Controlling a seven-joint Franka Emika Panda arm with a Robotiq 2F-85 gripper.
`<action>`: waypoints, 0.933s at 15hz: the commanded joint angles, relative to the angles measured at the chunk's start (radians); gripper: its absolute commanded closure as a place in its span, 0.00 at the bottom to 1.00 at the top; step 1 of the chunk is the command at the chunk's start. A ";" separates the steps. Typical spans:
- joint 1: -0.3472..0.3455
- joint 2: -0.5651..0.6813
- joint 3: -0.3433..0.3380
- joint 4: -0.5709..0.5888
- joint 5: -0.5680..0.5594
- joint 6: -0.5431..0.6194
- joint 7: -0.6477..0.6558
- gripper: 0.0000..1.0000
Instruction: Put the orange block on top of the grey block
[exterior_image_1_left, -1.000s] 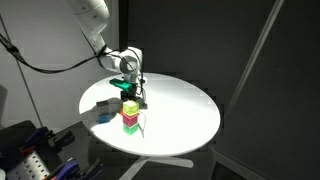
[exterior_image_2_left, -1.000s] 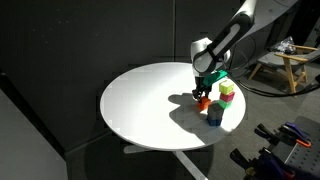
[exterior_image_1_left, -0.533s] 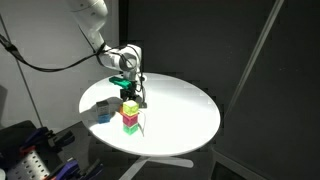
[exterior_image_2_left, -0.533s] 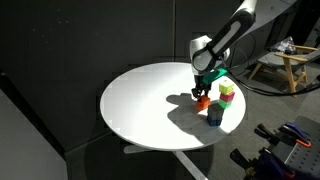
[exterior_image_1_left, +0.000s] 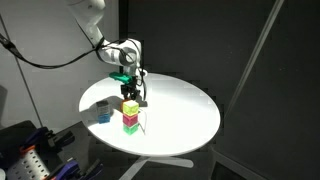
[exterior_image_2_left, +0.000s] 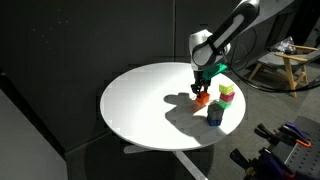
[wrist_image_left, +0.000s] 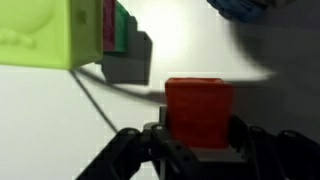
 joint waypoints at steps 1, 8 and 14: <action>0.016 -0.049 -0.015 -0.022 -0.026 -0.021 0.006 0.70; 0.006 -0.105 0.005 -0.053 -0.013 -0.010 -0.021 0.70; 0.006 -0.165 0.020 -0.088 -0.012 -0.007 -0.038 0.70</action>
